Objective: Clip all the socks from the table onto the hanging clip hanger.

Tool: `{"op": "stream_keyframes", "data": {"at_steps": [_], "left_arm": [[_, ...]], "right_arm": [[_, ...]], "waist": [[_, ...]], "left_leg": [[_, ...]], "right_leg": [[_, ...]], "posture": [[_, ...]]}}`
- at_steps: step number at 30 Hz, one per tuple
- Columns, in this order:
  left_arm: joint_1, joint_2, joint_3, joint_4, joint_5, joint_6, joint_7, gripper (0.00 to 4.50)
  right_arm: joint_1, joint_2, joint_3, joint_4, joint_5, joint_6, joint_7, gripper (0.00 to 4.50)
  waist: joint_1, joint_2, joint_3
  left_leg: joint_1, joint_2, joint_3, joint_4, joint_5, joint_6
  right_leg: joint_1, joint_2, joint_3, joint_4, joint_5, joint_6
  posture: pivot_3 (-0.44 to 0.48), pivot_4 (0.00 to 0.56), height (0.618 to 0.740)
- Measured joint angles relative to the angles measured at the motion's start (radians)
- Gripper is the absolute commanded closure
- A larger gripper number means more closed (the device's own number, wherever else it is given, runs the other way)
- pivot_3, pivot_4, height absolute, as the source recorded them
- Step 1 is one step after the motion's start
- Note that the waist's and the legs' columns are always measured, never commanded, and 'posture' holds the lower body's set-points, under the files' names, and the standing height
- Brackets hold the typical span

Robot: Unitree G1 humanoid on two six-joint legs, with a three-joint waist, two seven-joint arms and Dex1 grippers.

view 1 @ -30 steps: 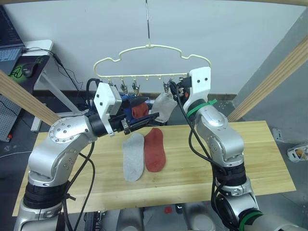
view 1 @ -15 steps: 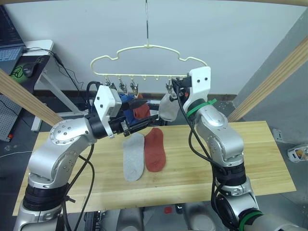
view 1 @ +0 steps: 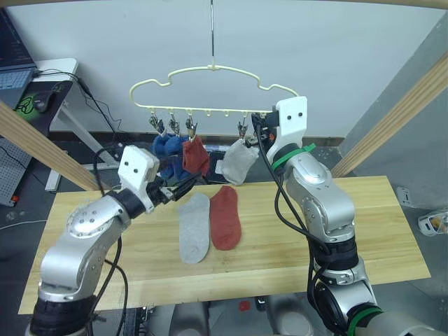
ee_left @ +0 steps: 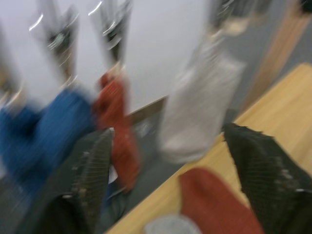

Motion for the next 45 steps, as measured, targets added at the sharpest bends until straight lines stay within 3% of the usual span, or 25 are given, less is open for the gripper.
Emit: {"op": "stream_keyframes", "data": {"at_steps": [8,17,22,28,38,45], "left_arm": [[0.104,-0.192,-0.071,0.039,0.114,0.076,0.214,0.01],[0.038,-0.421,-0.176,0.220,0.255,0.056,0.400,0.01],[-0.013,-0.497,-0.209,0.298,0.296,0.059,0.447,0.01],[-0.065,-0.577,-0.160,0.365,0.312,0.062,0.531,0.01],[-0.092,-0.603,-0.115,0.402,0.315,0.092,0.568,0.01],[-0.116,-0.599,-0.088,0.418,0.317,0.127,0.570,1.58]], "right_arm": [[0.000,-0.001,0.001,-0.014,0.000,0.030,0.001,4.50],[0.000,-0.020,0.003,-0.052,0.003,0.079,0.010,4.50],[0.000,-0.022,0.004,-0.060,0.005,0.090,0.018,4.50],[0.000,-0.023,0.005,-0.074,0.004,0.105,0.020,4.50],[0.000,-0.022,0.010,-0.078,0.004,0.113,0.020,4.50],[0.000,-0.023,0.012,-0.079,0.003,0.114,0.019,4.50]], "waist": [[0.000,0.000,0.000],[-0.003,0.000,0.000],[-0.005,0.000,0.000],[-0.007,0.000,0.000],[-0.007,0.000,0.000],[-0.007,0.000,0.000]], "left_leg": [[0.000,-0.001,0.000,0.001,0.000,0.001],[0.001,-0.002,0.000,0.002,0.001,0.002],[0.001,-0.002,-0.001,0.001,0.001,0.002],[0.001,-0.002,0.000,0.001,0.001,0.002],[0.001,-0.003,0.000,0.000,0.001,0.002],[0.001,-0.002,-0.001,0.000,0.001,0.002]], "right_leg": [[0.000,-0.003,0.000,0.002,0.000,0.001],[0.000,-0.002,0.000,0.006,0.000,0.001],[0.000,0.000,0.000,0.005,0.000,0.001],[0.001,0.001,0.000,0.004,0.000,0.001],[0.001,0.001,0.000,0.002,0.000,0.001],[0.002,0.002,-0.001,-0.001,0.000,0.001]], "posture": [[-0.154,0.319,0.740],[-0.177,0.336,0.740],[-0.183,0.336,0.740],[-0.195,0.336,0.740],[-0.206,0.336,0.740],[-0.206,0.336,0.740]]}}
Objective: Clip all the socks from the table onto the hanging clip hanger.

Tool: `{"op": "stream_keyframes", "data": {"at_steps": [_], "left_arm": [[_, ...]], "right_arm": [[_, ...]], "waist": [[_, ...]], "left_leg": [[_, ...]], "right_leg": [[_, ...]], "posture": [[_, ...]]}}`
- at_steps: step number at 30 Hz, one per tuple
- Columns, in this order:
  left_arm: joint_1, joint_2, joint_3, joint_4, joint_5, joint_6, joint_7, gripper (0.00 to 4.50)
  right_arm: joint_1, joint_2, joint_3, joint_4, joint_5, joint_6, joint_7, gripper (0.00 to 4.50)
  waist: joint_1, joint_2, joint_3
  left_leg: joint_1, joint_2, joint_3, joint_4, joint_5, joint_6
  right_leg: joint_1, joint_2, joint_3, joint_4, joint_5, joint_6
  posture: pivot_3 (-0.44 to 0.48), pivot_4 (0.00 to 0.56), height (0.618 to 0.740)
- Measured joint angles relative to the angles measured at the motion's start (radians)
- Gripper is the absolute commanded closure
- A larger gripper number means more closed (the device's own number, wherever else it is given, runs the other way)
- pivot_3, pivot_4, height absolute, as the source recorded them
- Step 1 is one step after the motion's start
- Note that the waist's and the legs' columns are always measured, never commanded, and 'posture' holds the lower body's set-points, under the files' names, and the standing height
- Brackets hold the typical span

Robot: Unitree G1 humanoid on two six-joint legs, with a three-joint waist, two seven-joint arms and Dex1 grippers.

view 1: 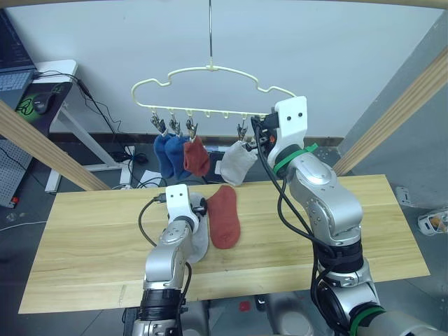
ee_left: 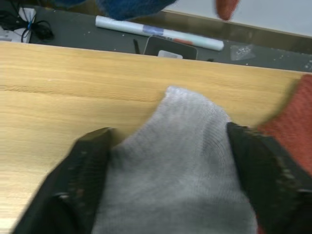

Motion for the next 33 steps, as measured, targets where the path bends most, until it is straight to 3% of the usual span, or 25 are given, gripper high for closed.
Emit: {"op": "stream_keyframes", "data": {"at_steps": [14,20,27,33], "left_arm": [[0.025,0.000,-0.007,-0.030,0.000,0.019,-0.025,4.46],[0.060,0.065,-0.079,-0.064,0.001,-0.048,-0.137,4.49],[0.048,0.231,-0.239,-0.210,0.060,-0.310,-0.349,4.49],[0.005,0.257,-0.342,-0.212,0.120,-0.501,-0.437,4.49]], "right_arm": [[0.000,0.001,0.001,0.000,-0.001,-0.001,-0.001,4.50],[0.000,0.006,0.000,0.000,-0.001,-0.001,-0.001,4.50],[-0.001,0.018,-0.011,-0.007,0.007,0.011,-0.005,4.50],[-0.003,0.027,-0.016,-0.031,0.020,0.044,-0.012,4.50]], "waist": [[-0.001,0.000,0.000],[0.000,0.000,0.000],[-0.001,0.000,0.000],[-0.004,0.000,0.000]], "left_leg": [[0.001,0.000,0.000,-0.001,0.000,0.000],[0.001,0.001,0.000,-0.002,0.000,0.000],[0.001,0.002,0.001,-0.003,0.000,0.000],[0.000,0.002,0.001,-0.003,0.000,0.000]], "right_leg": [[0.001,0.000,0.000,-0.001,0.000,0.000],[0.001,0.000,0.000,-0.002,0.000,0.000],[0.000,-0.001,0.001,-0.002,0.000,0.000],[-0.001,-0.002,0.002,-0.003,0.000,0.000]], "posture": [[-0.201,0.329,0.740],[-0.206,0.324,0.740],[-0.212,0.309,0.740],[-0.223,0.303,0.740]]}}
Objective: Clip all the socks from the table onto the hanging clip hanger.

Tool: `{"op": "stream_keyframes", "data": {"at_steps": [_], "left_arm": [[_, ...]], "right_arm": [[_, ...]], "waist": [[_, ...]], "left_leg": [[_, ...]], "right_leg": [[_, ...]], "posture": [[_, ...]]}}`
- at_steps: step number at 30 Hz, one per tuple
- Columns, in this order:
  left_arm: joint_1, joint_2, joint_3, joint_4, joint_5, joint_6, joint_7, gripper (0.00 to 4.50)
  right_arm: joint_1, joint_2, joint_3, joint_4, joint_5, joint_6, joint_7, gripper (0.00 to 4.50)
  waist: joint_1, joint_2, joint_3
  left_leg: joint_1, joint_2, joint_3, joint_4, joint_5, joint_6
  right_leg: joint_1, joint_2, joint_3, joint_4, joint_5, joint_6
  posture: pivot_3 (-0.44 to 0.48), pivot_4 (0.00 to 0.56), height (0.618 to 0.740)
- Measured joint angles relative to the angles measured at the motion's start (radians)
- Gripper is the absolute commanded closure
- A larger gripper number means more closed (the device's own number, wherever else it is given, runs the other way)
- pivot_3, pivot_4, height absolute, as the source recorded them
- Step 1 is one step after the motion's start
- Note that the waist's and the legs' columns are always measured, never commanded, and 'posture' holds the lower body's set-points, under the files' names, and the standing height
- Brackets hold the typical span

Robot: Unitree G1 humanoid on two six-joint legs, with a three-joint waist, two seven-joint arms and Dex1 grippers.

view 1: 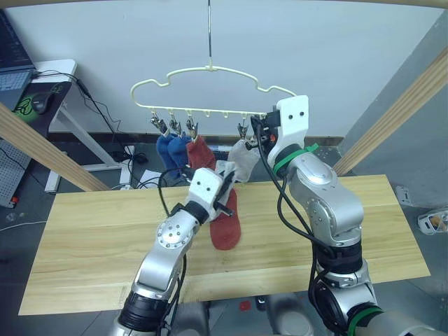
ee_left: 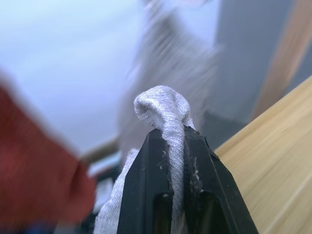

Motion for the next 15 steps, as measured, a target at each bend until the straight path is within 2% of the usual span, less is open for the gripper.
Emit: {"op": "stream_keyframes", "data": {"at_steps": [5,15], "left_arm": [[-0.027,0.004,-0.050,0.055,0.089,-0.142,-0.006,4.49],[-0.111,-0.039,-0.043,0.215,0.212,-0.279,0.091,4.49]], "right_arm": [[-0.012,0.005,-0.014,-0.013,0.008,0.030,-0.003,4.50],[-0.016,0.017,-0.024,-0.060,0.018,0.079,-0.008,4.50]], "waist": [[-0.011,0.000,0.000],[-0.030,0.000,0.000]], "left_leg": [[0.000,0.000,0.000,0.000,0.000,0.000],[-0.001,0.000,0.000,0.000,0.000,0.000]], "right_leg": [[-0.001,0.000,0.000,0.000,0.000,0.000],[-0.001,0.000,0.000,0.000,0.000,0.000]], "posture": [[-0.238,0.297,0.740],[-0.263,0.303,0.740]]}}
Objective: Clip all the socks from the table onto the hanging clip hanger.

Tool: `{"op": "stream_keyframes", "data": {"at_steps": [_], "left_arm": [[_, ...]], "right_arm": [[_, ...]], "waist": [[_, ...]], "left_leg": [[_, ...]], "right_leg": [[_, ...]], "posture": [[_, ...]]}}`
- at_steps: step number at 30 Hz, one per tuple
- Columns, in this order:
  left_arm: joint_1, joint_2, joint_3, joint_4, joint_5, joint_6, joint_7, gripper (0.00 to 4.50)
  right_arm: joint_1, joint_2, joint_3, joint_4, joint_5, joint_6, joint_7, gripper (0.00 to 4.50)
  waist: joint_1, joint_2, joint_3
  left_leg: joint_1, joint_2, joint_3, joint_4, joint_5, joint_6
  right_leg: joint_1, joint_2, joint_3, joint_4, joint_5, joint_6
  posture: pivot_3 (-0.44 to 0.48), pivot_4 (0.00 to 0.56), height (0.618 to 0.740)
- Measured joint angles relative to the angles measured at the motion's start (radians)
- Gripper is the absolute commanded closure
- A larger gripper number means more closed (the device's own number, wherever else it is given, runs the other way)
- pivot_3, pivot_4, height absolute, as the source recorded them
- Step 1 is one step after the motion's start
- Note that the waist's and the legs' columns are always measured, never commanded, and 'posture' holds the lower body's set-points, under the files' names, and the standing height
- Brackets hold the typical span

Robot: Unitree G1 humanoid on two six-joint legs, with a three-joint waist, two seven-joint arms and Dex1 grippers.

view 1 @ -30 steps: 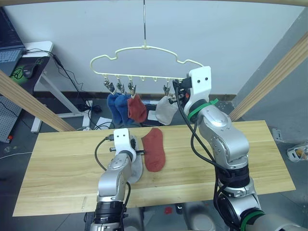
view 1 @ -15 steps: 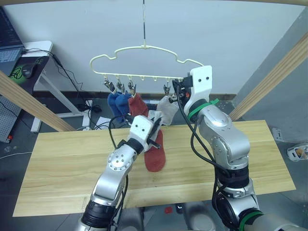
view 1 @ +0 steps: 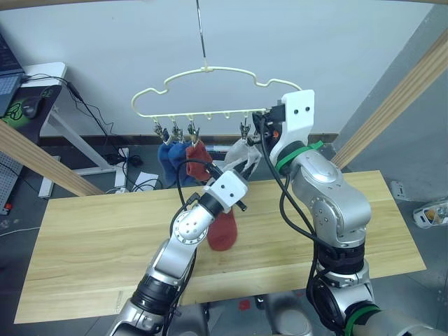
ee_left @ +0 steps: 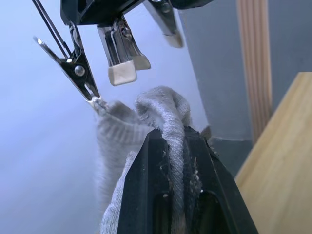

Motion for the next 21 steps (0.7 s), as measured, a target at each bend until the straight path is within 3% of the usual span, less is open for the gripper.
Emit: {"op": "stream_keyframes", "data": {"at_steps": [21], "left_arm": [[-0.069,-0.074,-0.007,0.111,0.067,-0.020,0.041,4.49]], "right_arm": [[0.000,0.022,0.005,-0.027,0.002,0.035,-0.002,4.50]], "waist": [[-0.020,0.000,0.000]], "left_leg": [[-0.001,0.000,0.000,0.000,0.000,0.000]], "right_leg": [[0.000,0.000,0.000,0.000,0.000,0.000]], "posture": [[-0.263,0.302,0.740]]}}
